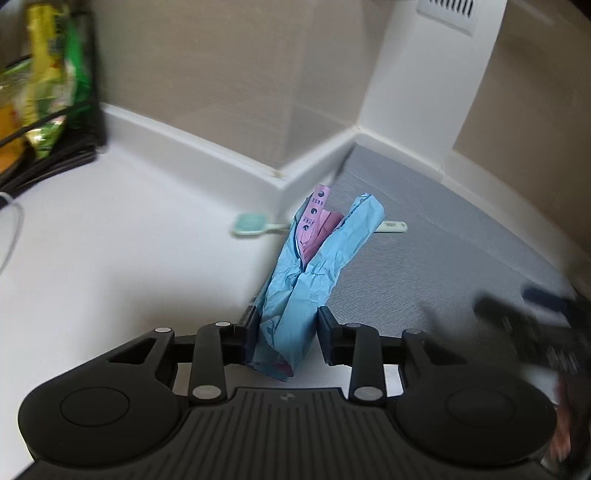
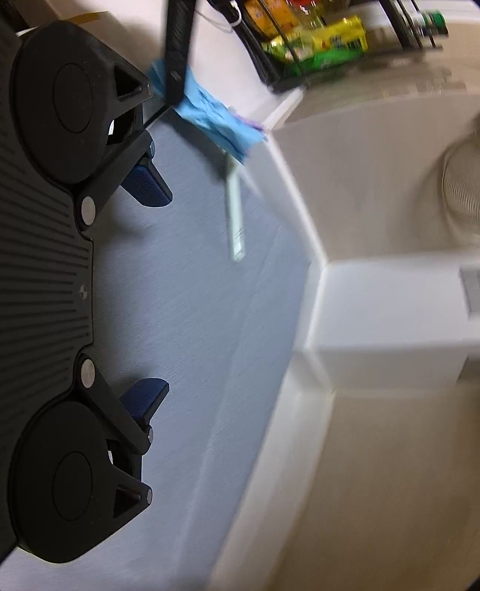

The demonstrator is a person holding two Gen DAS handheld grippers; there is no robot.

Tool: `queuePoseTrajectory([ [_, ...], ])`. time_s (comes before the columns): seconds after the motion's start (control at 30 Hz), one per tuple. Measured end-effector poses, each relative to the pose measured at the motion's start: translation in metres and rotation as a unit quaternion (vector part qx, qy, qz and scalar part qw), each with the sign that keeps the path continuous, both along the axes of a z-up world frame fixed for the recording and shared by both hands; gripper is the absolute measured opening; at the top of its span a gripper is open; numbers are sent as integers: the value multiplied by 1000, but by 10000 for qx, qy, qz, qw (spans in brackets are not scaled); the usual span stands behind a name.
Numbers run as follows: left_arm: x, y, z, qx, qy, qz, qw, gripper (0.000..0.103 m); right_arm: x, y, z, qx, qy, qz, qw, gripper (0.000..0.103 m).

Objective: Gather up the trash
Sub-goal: 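Close the left gripper on the blue-and-pink glove while the right gripper approaches the toothbrush, then hold the glove in the left gripper while the right gripper aligns over the green toothbrush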

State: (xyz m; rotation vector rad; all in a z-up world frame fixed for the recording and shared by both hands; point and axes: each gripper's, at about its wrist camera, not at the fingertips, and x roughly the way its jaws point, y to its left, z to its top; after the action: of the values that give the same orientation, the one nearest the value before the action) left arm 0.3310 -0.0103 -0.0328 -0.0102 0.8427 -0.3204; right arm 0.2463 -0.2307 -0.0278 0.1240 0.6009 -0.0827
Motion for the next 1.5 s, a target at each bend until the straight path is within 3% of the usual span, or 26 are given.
queuePoseTrajectory([
  [0.2, -12, 27, 2, 51, -43, 18, 10000, 37, 66, 29, 2, -716, 8, 910, 9933, 101],
  [0.53, -21, 29, -7, 133, 30, -168, 9998, 37, 151, 80, -19, -1840, 415, 1869, 9641, 103],
  [0.67, -26, 25, -6, 230, -64, -211, 9995, 37, 167, 74, -23, -1364, 574, 1823, 9720, 100],
  [0.73, -28, 23, -4, 207, -89, -247, 9994, 37, 168, 69, -20, -956, 679, 1836, 9760, 79],
  [0.8, -31, 20, -1, 233, -135, -283, 9992, 37, 159, 71, -17, -797, 660, 2007, 9742, 49],
  [0.9, -35, 14, 2, 210, -132, -322, 9992, 37, 137, 86, -16, -1187, 605, 2171, 9670, 29],
  [1.1, -50, -4, 8, 169, -144, -522, 9984, 37, 94, 73, -10, -982, 859, 1714, 9765, 16],
  [1.33, -73, -34, 4, 218, -55, -759, 9969, 38, 21, 9, -13, -220, 1268, 454, 9906, 16],
  [1.5, -79, -56, -9, 462, -7, -753, 9961, 40, -36, -19, -16, 32, 1142, -224, 9932, 16],
])
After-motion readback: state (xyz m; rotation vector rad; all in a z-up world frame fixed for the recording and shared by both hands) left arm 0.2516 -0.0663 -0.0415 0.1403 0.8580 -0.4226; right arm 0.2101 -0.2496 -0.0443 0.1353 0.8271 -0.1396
